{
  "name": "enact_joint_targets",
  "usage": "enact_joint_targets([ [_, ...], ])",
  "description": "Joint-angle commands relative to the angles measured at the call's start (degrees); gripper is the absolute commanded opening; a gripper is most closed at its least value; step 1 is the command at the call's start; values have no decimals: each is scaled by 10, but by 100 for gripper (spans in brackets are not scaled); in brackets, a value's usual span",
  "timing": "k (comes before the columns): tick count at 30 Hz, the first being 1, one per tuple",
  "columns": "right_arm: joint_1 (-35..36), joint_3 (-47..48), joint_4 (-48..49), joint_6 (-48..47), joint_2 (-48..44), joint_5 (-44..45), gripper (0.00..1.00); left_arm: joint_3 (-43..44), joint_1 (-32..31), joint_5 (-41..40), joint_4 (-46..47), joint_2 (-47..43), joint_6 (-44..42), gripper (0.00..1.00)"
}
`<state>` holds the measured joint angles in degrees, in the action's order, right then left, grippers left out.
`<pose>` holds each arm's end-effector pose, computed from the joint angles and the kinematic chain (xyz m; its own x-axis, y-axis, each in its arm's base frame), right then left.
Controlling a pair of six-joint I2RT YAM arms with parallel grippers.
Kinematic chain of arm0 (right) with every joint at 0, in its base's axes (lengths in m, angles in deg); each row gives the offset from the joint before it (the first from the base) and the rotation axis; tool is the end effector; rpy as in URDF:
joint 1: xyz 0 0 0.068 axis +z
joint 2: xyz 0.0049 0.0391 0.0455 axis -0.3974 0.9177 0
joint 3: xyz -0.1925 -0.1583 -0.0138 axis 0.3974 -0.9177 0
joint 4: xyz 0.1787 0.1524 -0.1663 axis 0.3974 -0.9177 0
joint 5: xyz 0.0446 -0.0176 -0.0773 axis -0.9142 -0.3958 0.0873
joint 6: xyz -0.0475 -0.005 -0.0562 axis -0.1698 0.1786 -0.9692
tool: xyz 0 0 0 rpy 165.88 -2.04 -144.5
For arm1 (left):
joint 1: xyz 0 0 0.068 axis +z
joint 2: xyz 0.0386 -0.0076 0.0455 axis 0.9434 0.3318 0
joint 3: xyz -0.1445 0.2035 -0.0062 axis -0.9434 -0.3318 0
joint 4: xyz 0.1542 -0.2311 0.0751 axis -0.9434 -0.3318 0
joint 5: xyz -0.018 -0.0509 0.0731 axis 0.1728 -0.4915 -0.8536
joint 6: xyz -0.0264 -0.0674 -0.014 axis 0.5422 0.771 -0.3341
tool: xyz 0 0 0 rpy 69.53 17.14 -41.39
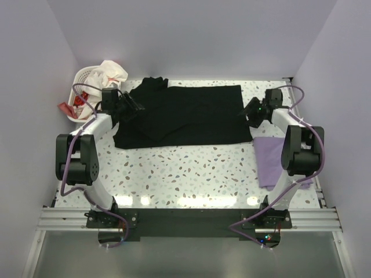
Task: Fold and stack the t-shirts
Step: Fold the tshirt
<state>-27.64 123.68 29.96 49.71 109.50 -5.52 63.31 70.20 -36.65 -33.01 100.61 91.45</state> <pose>0.4293 -0.0115 0.1351 -0.6967 0.6262 -0.3500 0.3619 0.7280 0.5822 0.4217 -0.0174 0.1630 -0.5786 -0.6806 -0.4495 -0.3087 0.6928 -0.6517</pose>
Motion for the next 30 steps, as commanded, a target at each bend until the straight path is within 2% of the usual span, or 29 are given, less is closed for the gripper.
enact_joint_targets([
  [1,60,-8,-6,-33,-47,46,58,-43,4,-57,-3,-52,1,58],
  [5,104,-31,13,-35,-60,65,58,-117,-1,-102,12,-111,13,60],
  [14,196,-55,57,-43,-81,80,59,-190,-22,-101,64,-125,28,73],
  [22,234,-69,79,-41,-86,75,59,-161,-43,-91,100,-76,34,74],
  [30,242,-78,76,-49,-95,77,59,-112,-56,-88,101,-23,41,74],
])
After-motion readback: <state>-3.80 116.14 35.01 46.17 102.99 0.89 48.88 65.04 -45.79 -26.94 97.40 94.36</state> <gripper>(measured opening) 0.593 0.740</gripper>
